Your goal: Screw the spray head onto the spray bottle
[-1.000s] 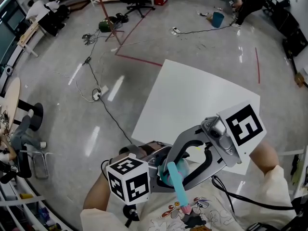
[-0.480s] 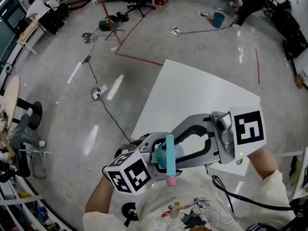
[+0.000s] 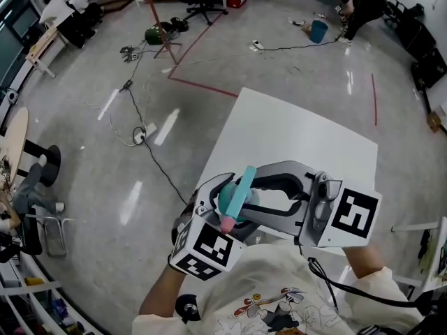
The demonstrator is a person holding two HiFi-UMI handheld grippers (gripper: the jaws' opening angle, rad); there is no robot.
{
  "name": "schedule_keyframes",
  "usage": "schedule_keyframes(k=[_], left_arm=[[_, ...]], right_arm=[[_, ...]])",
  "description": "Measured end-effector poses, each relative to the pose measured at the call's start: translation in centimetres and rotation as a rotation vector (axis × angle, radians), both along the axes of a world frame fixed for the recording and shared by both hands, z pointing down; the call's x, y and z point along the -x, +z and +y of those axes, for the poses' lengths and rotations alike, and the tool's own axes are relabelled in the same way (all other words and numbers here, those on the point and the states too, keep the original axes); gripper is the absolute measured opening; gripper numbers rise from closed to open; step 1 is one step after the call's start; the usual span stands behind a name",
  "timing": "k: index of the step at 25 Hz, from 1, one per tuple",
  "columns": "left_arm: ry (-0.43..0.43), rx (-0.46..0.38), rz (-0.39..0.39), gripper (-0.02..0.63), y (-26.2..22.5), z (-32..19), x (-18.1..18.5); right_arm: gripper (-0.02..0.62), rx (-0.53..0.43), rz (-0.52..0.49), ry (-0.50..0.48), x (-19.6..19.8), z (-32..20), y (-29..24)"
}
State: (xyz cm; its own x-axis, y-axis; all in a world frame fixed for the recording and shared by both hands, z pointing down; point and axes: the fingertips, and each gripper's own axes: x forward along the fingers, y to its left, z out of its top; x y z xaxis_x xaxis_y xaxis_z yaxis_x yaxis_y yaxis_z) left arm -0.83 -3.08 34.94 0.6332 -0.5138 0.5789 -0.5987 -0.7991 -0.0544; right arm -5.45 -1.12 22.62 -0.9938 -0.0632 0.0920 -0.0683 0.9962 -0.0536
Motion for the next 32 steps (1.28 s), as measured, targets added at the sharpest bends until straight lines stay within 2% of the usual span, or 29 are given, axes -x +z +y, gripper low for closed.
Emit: schedule_keyframes(k=[3,6,14,17,20,22,24,26,28,32], left_arm=[[-0.102,-0.044,-0.021,0.428,0.0,-1.2,0.8],[-0.161,-0.074,-0.039,0.428,0.1,-1.7,1.5],[-0.246,-0.101,-0.081,0.428,0.1,-2.3,1.8],[-0.238,-0.085,-0.066,0.428,0.4,-2.1,1.5],[-0.133,-0.046,-0.021,0.428,0.6,-1.3,0.3],[0.007,-0.015,0.018,0.428,0.6,0.2,-0.6],[0.168,0.006,0.036,0.428,0.6,2.4,-1.1],[0.293,0.026,0.024,0.428,0.6,4.2,-1.7],[0.365,0.041,-0.014,0.428,0.7,5.3,-2.2],[0.446,0.048,-0.069,0.428,0.8,6.6,-3.3]], right_arm=[[0.132,-0.020,-0.014,0.122,0.2,-0.8,0.1],[0.132,-0.040,-0.028,0.213,0.3,-1.0,0.1],[0.132,-0.022,-0.033,0.398,-0.2,-1.6,0.2],[0.132,0.002,-0.012,0.405,-0.3,-1.5,0.8],[0.150,0.062,0.023,0.306,-0.6,-0.9,1.6],[0.204,0.100,0.031,0.175,-0.7,0.3,1.8],[0.220,0.116,0.035,0.017,-0.9,2.0,1.7],[0.224,0.117,0.035,-0.129,-1.4,3.3,1.3],[0.224,0.092,0.033,-0.219,-1.8,3.9,0.5],[0.220,0.011,0.077,-0.321,-2.3,5.4,0.3]])
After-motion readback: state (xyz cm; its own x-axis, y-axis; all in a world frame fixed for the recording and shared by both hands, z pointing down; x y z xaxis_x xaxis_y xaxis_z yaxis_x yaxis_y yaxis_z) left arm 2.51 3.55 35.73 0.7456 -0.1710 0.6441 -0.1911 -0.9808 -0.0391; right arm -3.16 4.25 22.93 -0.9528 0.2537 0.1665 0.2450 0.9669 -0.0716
